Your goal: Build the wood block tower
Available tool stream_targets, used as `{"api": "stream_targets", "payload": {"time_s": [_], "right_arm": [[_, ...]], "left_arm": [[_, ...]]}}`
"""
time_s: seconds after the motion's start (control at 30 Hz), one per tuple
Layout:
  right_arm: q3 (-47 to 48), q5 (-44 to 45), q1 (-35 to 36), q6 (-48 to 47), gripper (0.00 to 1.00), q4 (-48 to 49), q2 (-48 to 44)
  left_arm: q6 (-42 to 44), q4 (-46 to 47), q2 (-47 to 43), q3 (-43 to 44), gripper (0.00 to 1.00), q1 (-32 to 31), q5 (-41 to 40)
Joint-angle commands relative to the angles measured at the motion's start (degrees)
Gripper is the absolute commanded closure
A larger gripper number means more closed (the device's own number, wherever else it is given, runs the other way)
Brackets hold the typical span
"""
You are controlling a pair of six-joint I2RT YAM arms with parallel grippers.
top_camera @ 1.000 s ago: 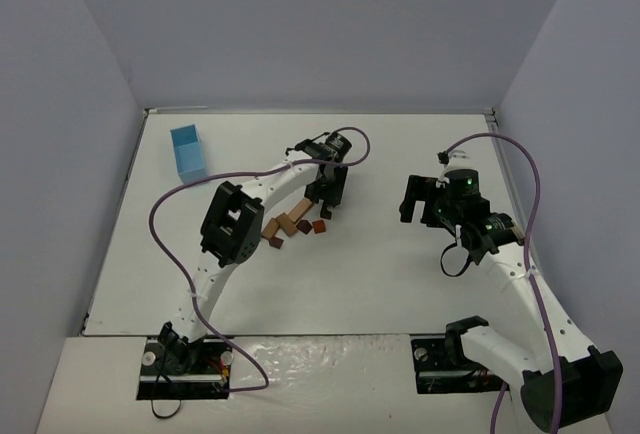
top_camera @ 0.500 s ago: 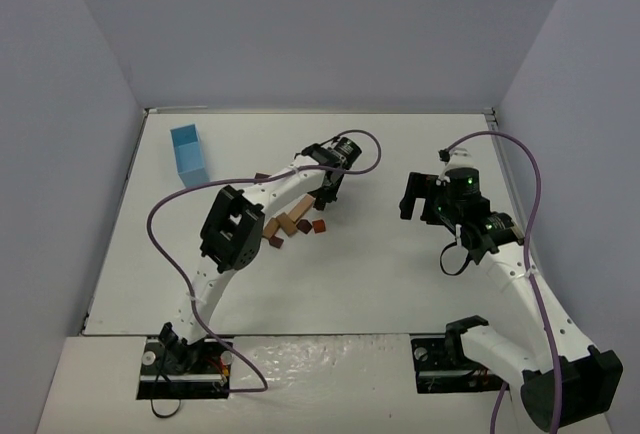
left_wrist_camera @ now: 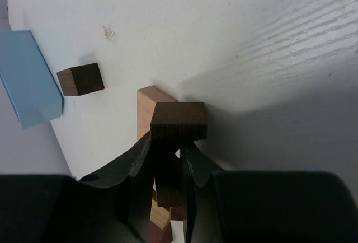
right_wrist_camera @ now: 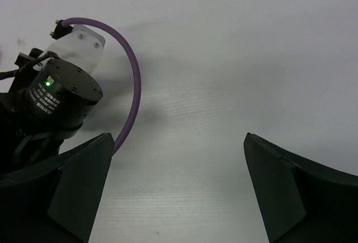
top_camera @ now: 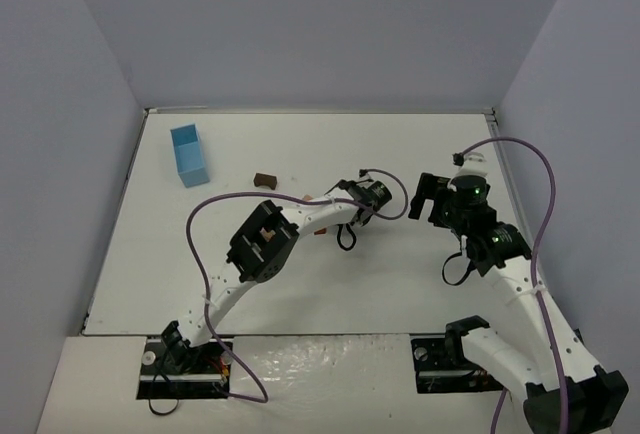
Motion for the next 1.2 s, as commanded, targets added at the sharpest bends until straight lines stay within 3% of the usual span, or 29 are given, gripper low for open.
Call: {"api": "stream_targets", "payload": {"time_s": [0.0,0.3,0.6,0.77,0.93,1.03,1.17], "right_arm": [[-0.13,4.03,0.14,1.32,0.00,3.07,-4.92],[1.52,4.25,0.07,2.35,0.00,2.53,-9.25],[4.78,0.10,0.13,0.12,0.00,2.17,-10.07],[8.13,-2.09,0.15,-0.76,0.00,1.51,-10.37],[12.06,-1.19,0.75,-1.84,0.00,-0.07,-11.49],[12.61,0.45,1.57,-2.14,0.00,-0.93,-12.58],[12.06,0.78,2.19,-1.77,0.00,-1.70,-14.50]], "left_arm": [[0.07,-0.73,-1.68,1.79,1.00,-1.82,-4.36],[-3.03,-1.92,0.90,1.29,0.75,-6.73,-1.73],[-9.63,-4.73,0.21,4.54,0.27,-7.52,1.68],[-15.06,-9.18,-4.20,7.16,0.22,-7.00,5.15],[-27.36,-9.75,-12.74,3.82,0.21,-3.99,14.68],[-35.37,-9.67,-16.27,1.09,0.15,-2.91,20.32],[-43.47,-9.61,-18.30,-0.34,0.08,-2.73,21.71]]}}
